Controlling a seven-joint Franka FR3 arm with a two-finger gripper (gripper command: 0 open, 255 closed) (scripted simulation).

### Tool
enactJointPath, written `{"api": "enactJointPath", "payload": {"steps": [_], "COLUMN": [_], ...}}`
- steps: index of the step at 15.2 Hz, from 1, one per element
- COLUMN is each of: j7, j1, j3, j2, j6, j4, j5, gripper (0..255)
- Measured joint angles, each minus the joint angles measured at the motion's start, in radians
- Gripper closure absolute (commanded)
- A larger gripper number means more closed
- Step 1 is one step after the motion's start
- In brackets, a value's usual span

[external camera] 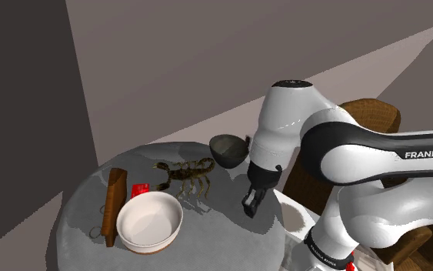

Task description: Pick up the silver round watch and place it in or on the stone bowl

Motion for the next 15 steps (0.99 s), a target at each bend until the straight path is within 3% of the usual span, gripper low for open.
{"api": "enactJointPath", "payload": {"steps": [15], "j7": [0.018], "j1": [-0.025], "j3": [-0.065], "j2": [-0.024], "j6": [-0.205], "j4": [0.183], "j5": [-0.065], "gripper": [255]}}
